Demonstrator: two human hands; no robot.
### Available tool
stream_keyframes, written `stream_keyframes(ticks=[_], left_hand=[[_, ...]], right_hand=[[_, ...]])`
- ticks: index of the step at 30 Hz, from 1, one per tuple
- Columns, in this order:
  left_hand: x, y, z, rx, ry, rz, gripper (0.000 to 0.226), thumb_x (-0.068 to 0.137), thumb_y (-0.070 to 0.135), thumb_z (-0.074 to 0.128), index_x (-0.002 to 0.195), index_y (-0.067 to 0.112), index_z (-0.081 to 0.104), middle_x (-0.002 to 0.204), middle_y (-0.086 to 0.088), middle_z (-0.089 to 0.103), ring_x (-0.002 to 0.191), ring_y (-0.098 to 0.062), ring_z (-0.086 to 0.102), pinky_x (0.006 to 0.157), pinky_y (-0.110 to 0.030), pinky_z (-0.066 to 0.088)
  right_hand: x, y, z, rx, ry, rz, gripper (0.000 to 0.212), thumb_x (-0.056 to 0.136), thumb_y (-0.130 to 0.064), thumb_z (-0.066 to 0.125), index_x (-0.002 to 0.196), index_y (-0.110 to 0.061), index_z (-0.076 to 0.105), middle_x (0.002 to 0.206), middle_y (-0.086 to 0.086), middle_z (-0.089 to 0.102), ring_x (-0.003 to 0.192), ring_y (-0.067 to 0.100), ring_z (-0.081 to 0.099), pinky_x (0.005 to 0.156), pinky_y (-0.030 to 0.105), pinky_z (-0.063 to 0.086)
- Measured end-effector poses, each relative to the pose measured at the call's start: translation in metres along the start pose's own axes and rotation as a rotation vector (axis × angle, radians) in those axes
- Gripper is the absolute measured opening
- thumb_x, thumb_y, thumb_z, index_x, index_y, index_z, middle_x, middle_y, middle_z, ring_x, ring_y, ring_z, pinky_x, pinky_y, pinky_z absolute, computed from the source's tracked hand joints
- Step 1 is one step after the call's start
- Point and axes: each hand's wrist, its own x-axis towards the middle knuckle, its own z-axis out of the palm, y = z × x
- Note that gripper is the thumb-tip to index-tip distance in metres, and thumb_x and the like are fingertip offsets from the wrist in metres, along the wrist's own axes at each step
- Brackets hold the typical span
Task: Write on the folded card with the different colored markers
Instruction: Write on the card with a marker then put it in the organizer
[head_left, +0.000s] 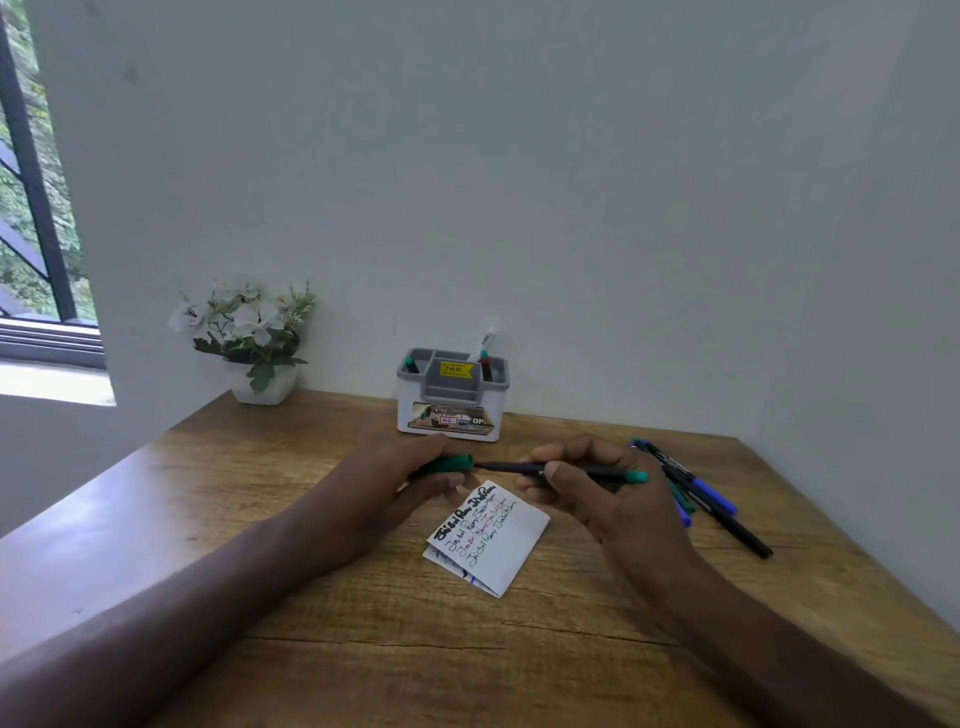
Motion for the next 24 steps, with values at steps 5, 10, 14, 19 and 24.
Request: stream_keyframes(ticks=[5, 10, 14, 19, 24], left_hand=[[0.0005, -0.001, 0.0015, 0.029, 0.01, 0.001, 0.022, 0.103, 0.025, 0.065, 0.124, 0.024, 0.072, 0.095, 0.034, 0.06, 0.091, 0.022, 0.057, 0.073, -0.006, 0.044], [0.0002, -0.0038, 0.0028, 0.025, 0.021, 0.013, 0.023, 0.103, 0.025, 0.067, 0.125, 0.026, 0.072, 0.107, 0.023, 0.072, 0.092, 0.013, 0.062, 0.077, -0.011, 0.047], [-0.0012, -0.0054, 0.0029, 0.072, 0.023, 0.072, 0.029, 0.1, 0.021, 0.072, 0.128, 0.027, 0.072, 0.107, 0.02, 0.074, 0.091, 0.022, 0.058, 0.079, -0.003, 0.044], [-0.0022, -0.0035, 0.0006, 0.04, 0.039, 0.046, 0.027, 0.102, 0.025, 0.068, 0.129, 0.026, 0.072, 0.106, 0.016, 0.078, 0.091, 0.012, 0.066, 0.078, -0.005, 0.047], [-0.0015, -0.0018, 0.0, 0.013, 0.036, 0.037, 0.028, 0.103, 0.024, 0.067, 0.13, 0.026, 0.072, 0.104, 0.015, 0.078, 0.095, 0.011, 0.066, 0.079, -0.001, 0.043]], right_hand=[[0.001, 0.0014, 0.0, -0.037, 0.011, -0.037, 0.016, 0.095, 0.002, 0.065, 0.099, -0.005, 0.079, 0.094, 0.01, 0.083, 0.088, 0.025, 0.081, 0.08, 0.03, 0.066], [0.0011, 0.0029, -0.0008, -0.023, 0.011, -0.032, 0.016, 0.095, 0.001, 0.065, 0.098, -0.007, 0.079, 0.096, 0.01, 0.082, 0.089, 0.027, 0.081, 0.081, 0.033, 0.066], [0.0, 0.001, -0.0006, -0.061, -0.026, -0.039, 0.016, 0.093, 0.004, 0.067, 0.096, -0.005, 0.08, 0.095, 0.008, 0.083, 0.087, 0.024, 0.081, 0.075, 0.026, 0.065], [-0.0006, 0.0018, 0.0008, -0.1, 0.031, -0.085, 0.017, 0.093, 0.003, 0.067, 0.094, -0.008, 0.08, 0.089, 0.007, 0.083, 0.083, 0.022, 0.081, 0.077, 0.03, 0.065], [0.0033, 0.003, -0.003, -0.043, 0.051, -0.061, 0.02, 0.094, 0.005, 0.065, 0.093, -0.008, 0.08, 0.091, 0.013, 0.082, 0.086, 0.029, 0.08, 0.085, 0.044, 0.063]])
